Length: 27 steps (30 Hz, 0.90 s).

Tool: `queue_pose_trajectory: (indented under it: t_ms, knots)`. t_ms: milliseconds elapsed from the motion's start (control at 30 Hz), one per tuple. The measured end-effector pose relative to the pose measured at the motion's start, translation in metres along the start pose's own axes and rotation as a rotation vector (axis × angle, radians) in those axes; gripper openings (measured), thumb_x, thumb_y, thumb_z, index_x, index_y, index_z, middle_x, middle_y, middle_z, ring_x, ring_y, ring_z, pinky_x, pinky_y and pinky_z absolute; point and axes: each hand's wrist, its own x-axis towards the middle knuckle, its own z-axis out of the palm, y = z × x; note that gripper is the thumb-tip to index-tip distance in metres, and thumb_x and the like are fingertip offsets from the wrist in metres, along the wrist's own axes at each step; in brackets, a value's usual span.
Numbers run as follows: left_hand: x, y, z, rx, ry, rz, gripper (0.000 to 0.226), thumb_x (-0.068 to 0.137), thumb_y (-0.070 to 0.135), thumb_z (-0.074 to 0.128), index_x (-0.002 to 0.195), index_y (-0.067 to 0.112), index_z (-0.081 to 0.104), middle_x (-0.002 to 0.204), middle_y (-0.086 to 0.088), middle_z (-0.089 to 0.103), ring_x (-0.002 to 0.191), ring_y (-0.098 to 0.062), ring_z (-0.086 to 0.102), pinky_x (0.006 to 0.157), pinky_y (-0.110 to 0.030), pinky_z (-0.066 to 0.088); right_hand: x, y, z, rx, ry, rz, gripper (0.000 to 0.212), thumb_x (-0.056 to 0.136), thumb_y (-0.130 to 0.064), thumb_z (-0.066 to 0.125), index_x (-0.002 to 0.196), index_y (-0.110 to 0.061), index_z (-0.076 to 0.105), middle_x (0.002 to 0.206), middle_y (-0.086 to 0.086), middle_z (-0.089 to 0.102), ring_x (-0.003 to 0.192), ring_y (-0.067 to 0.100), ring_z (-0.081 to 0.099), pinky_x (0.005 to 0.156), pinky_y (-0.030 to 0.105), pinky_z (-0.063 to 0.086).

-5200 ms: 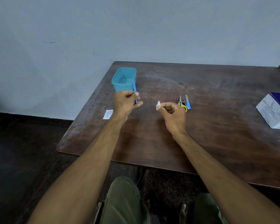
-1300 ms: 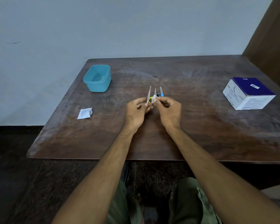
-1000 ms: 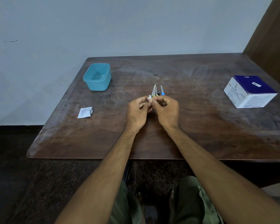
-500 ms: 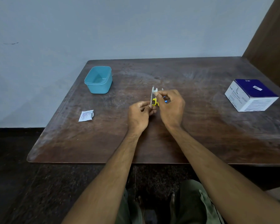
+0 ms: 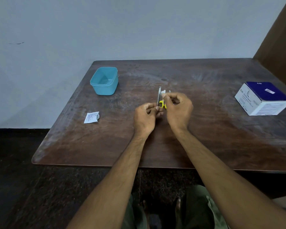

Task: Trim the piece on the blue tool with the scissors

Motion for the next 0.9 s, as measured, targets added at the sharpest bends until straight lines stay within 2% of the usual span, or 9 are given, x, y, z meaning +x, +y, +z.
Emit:
queue_pose_trajectory:
  t_ms: [67,233,400,500,600,667,733,833,900]
  knots:
    - [0.000,0.000,0.001,-0.018,0.000,-0.004,0.012,0.095,-0.001,0.054,0.099,-0.001,0.065,0.087,-0.018,0.072,0.078,-0.024,0.071,0.075,-0.027,0.059,0.005,-0.003,-0.001,-0.004,0.026,-0.018,0.008,0.082,-0.023,0.073,0.074,-0.025,0.069,0.080,0.001,0.070,0.067,0.007,0.064,0.060,0.014,0.047]
    - [-0.002,0.001,0.001,-0.035,-0.018,0.009,0.013,0.095,-0.001,0.054,0.096,0.004,0.066,0.084,-0.012,0.072,0.075,-0.017,0.071,0.072,-0.021,0.058,0.008,-0.010,0.003,-0.029,-0.008,-0.026,0.013,0.081,-0.027,0.074,0.070,-0.024,0.069,0.074,-0.006,0.067,0.063,0.001,0.061,0.060,0.016,0.048]
    - [-0.002,0.002,-0.001,-0.020,-0.021,0.022,0.013,0.094,-0.002,0.054,0.101,-0.002,0.066,0.084,-0.010,0.072,0.069,-0.009,0.070,0.070,-0.019,0.057,0.004,-0.006,0.011,0.045,-0.100,0.165,0.016,0.077,-0.036,0.074,0.063,-0.030,0.069,0.061,-0.003,0.069,0.057,0.019,0.069,0.056,0.043,0.059]
    - [-0.001,0.001,-0.002,-0.012,-0.023,0.022,0.013,0.094,-0.002,0.055,0.100,0.001,0.066,0.084,-0.009,0.072,0.071,-0.010,0.070,0.071,-0.020,0.057,0.001,-0.004,0.011,0.116,-0.146,0.265,0.014,0.078,-0.028,0.076,0.067,-0.020,0.071,0.056,0.002,0.067,0.055,0.028,0.069,0.054,0.050,0.058]
    - [-0.001,0.001,-0.002,-0.011,-0.038,0.025,0.013,0.094,-0.002,0.054,0.099,0.001,0.066,0.082,-0.007,0.071,0.069,-0.009,0.070,0.070,-0.018,0.057,0.005,-0.012,0.010,0.184,-0.138,0.339,0.015,0.081,-0.023,0.076,0.074,-0.009,0.073,0.059,0.006,0.065,0.050,0.026,0.067,0.046,0.037,0.056]
    - [-0.001,0.002,-0.001,-0.008,-0.044,0.029,0.014,0.095,-0.002,0.054,0.097,0.003,0.066,0.080,-0.007,0.071,0.070,-0.013,0.070,0.071,-0.020,0.057,0.011,-0.021,0.010,0.183,-0.110,0.348,0.017,0.083,-0.021,0.074,0.079,-0.004,0.072,0.060,0.007,0.063,0.040,0.014,0.060,0.038,0.023,0.047]
    - [-0.001,0.001,0.000,-0.020,-0.044,0.030,0.014,0.095,-0.003,0.053,0.097,0.002,0.066,0.081,-0.010,0.071,0.073,-0.017,0.070,0.073,-0.022,0.058,0.015,-0.024,0.011,0.158,-0.096,0.337,0.016,0.083,-0.017,0.073,0.081,-0.002,0.072,0.060,0.005,0.061,0.035,0.006,0.055,0.034,0.017,0.042]
    - [0.000,-0.001,-0.002,0.023,-0.025,0.042,0.013,0.094,-0.001,0.056,0.098,0.004,0.067,0.086,-0.012,0.073,0.077,-0.018,0.071,0.078,-0.029,0.058,0.007,-0.014,0.012,0.176,-0.139,0.336,0.016,0.081,-0.020,0.076,0.075,-0.006,0.071,0.057,0.005,0.063,0.046,0.020,0.064,0.041,0.031,0.053]
    - [0.001,-0.001,-0.003,0.046,-0.024,0.055,0.014,0.093,0.001,0.058,0.095,0.009,0.068,0.087,-0.011,0.073,0.078,-0.018,0.071,0.079,-0.032,0.058,-0.001,-0.007,0.011,0.182,-0.160,0.337,0.016,0.080,-0.020,0.076,0.071,-0.008,0.071,0.055,0.004,0.064,0.050,0.023,0.065,0.047,0.039,0.057]
